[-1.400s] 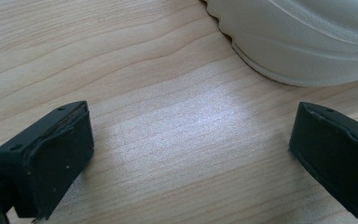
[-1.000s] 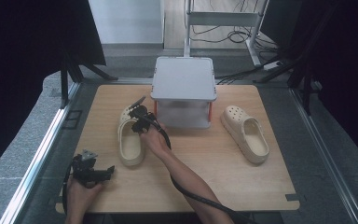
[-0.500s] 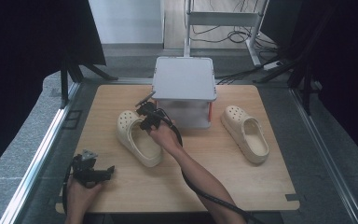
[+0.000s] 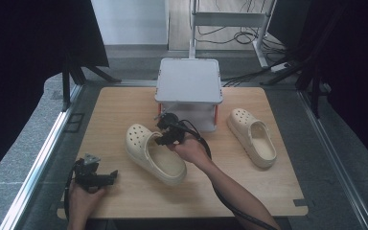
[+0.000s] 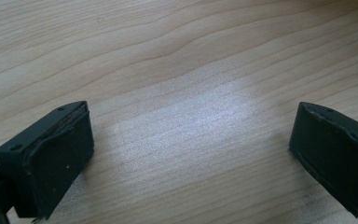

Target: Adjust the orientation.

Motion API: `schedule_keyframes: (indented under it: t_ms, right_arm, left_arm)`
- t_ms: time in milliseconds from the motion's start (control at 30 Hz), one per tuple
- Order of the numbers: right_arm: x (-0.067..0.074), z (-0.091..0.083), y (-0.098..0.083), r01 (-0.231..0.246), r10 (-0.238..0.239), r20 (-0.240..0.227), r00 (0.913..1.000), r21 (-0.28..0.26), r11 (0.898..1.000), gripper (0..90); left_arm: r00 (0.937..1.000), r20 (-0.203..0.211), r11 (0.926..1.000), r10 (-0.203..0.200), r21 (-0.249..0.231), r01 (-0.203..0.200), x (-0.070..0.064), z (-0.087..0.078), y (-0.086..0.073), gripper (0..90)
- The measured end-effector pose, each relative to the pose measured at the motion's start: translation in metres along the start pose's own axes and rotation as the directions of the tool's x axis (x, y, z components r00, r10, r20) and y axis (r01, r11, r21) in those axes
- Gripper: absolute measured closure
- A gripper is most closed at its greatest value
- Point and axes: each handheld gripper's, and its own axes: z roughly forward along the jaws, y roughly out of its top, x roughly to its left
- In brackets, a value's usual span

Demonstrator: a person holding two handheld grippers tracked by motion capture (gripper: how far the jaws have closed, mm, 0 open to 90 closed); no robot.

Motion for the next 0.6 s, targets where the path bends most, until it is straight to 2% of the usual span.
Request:
schedule_keyframes:
  t_ms: [133, 300, 333, 367, 600]
  right_arm:
    - [0.002, -0.009, -0.014, 0.002, -0.002, -0.014, 0.9999, -0.012, 1.0, 76.2]
    - [0.008, -0.018, -0.042, 0.006, -0.007, -0.039, 0.9992, -0.014, 1.0, 76.1]
    - [0.012, -0.02, -0.054, 0.007, -0.007, -0.048, 0.9988, -0.01, 1.0, 76.0]
    - [0.012, -0.02, -0.054, 0.007, -0.007, -0.048, 0.9988, -0.01, 1.0, 76.0]
    - [0.02, -0.027, -0.097, -0.011, 0.011, -0.056, 0.9984, 0.001, 1.0, 75.9]
  left_arm:
    - [1.0, 0.0, 1.0, 0.0, 0.001, 0.0, 0.0, 0.0, 0.0, 0.0]
    - [1.0, 0.001, 1.0, 0.0, 0.001, 0.0, 0.0, 0.0, 0.0, 0.0]
    - [1.0, 0.001, 1.0, 0.0, 0.001, 0.0, 0.0, 0.0, 0.0, 0.0]
    - [1.0, 0.001, 1.0, -0.003, 0.002, 0.003, 0.0, 0.0, 0.0, 0.0]
    - [1.0, 0.002, 1.0, -0.004, 0.003, 0.004, 0.0, 0.0, 0.0, 0.0]
